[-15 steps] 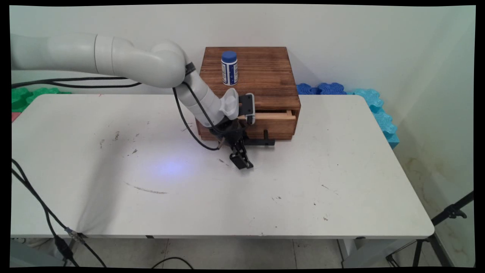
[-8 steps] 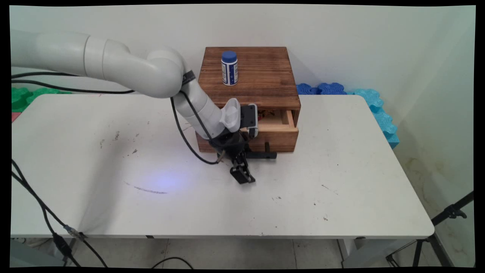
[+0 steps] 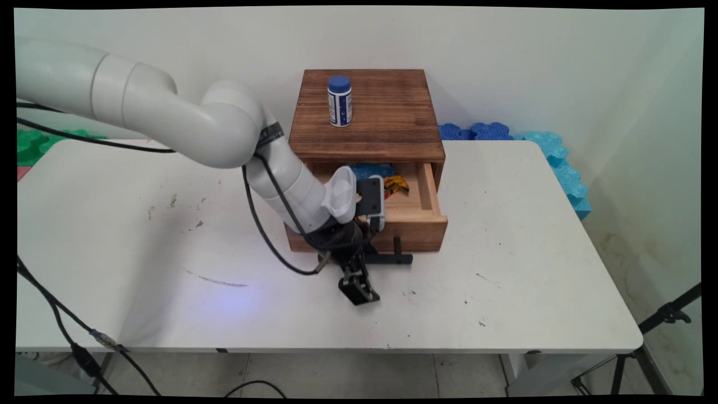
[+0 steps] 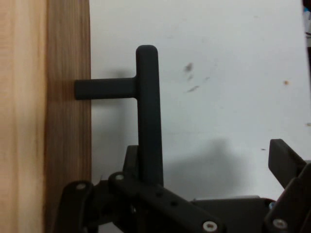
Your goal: Open the drawer
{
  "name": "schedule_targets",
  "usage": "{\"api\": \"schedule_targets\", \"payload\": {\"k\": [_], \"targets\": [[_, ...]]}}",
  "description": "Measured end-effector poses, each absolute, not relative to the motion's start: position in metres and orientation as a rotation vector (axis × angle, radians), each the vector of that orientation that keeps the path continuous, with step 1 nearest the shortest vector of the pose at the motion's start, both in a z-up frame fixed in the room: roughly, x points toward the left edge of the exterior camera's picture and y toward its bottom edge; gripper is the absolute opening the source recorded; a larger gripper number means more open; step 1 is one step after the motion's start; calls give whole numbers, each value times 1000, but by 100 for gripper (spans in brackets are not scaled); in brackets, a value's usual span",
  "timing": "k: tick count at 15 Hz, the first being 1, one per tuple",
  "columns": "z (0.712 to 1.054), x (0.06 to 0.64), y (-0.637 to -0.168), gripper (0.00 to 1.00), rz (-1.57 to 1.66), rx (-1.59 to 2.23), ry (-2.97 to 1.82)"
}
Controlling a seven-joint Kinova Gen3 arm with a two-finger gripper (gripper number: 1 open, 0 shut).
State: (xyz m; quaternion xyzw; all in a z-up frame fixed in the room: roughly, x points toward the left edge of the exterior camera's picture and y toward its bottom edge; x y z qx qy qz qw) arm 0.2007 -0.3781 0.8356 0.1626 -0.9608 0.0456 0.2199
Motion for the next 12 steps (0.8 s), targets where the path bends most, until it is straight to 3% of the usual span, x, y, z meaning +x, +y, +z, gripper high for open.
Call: {"api": "schedule_targets", "payload": {"k": [12], "targets": [[841, 192, -335, 100, 108, 482, -2671]]}}
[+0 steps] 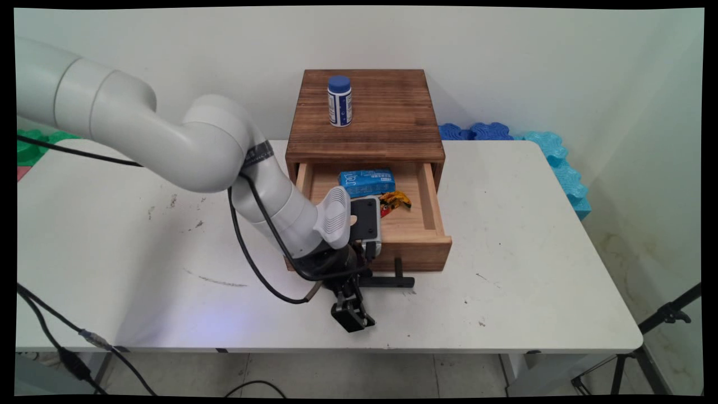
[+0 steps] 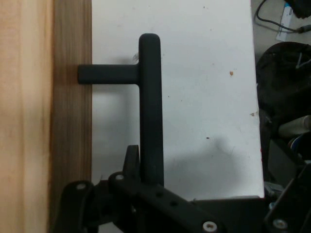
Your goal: Open the drawer
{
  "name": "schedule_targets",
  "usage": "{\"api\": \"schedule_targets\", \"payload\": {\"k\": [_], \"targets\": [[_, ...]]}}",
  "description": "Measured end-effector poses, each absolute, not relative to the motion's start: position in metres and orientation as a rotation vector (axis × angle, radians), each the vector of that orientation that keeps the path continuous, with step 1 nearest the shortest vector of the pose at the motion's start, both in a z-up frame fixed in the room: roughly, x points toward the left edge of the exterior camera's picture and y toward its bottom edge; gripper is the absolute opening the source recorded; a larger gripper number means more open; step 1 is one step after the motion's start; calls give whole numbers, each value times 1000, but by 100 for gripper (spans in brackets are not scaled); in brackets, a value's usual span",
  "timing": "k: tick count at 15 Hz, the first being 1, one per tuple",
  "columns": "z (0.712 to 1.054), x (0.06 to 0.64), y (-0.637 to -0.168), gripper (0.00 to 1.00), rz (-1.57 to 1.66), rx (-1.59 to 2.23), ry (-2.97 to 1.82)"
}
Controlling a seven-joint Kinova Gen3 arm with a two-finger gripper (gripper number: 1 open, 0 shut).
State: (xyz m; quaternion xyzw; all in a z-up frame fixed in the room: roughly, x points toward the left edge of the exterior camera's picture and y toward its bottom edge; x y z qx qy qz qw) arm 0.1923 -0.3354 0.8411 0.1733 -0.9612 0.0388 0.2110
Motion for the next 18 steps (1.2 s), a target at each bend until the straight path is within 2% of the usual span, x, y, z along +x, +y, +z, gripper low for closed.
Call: {"api": "schedule_targets", "payload": {"k": [18], "targets": [[829, 186, -309, 100, 56, 514, -2684]]}}
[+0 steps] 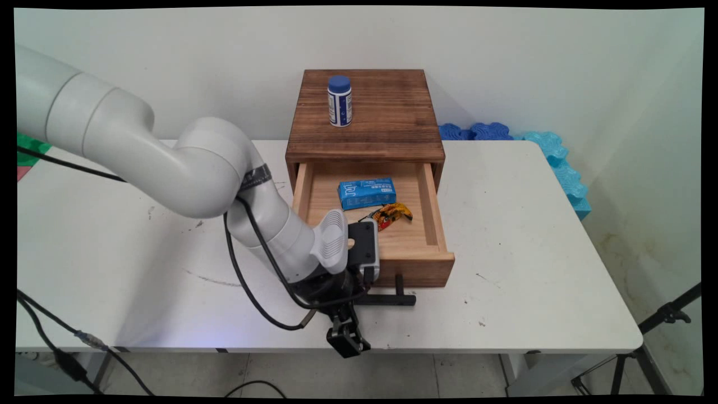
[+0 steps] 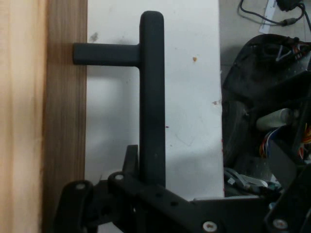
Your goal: Open the drawer
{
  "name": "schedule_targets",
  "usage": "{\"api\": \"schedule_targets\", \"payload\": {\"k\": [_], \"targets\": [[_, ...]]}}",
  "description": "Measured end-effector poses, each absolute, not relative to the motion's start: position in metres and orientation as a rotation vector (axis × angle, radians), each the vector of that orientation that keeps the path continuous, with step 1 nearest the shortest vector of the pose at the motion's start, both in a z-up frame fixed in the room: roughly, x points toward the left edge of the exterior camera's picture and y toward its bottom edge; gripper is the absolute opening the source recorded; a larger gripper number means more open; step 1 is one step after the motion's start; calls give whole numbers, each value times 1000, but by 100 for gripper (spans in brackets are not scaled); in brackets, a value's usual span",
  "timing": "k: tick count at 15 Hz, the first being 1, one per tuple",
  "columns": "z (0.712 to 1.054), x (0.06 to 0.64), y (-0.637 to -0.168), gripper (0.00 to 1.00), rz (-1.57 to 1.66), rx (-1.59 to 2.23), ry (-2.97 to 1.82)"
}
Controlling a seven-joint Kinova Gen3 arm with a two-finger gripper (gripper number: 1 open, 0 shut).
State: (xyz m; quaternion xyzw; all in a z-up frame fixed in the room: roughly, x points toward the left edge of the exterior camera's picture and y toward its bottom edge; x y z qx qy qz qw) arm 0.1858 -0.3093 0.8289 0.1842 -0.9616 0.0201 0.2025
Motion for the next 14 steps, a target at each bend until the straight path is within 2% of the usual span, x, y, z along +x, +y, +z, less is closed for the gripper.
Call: {"api": "schedule_targets", "payload": {"k": [14], "targets": [[829, 189, -288, 100, -3, 453, -2659]]}}
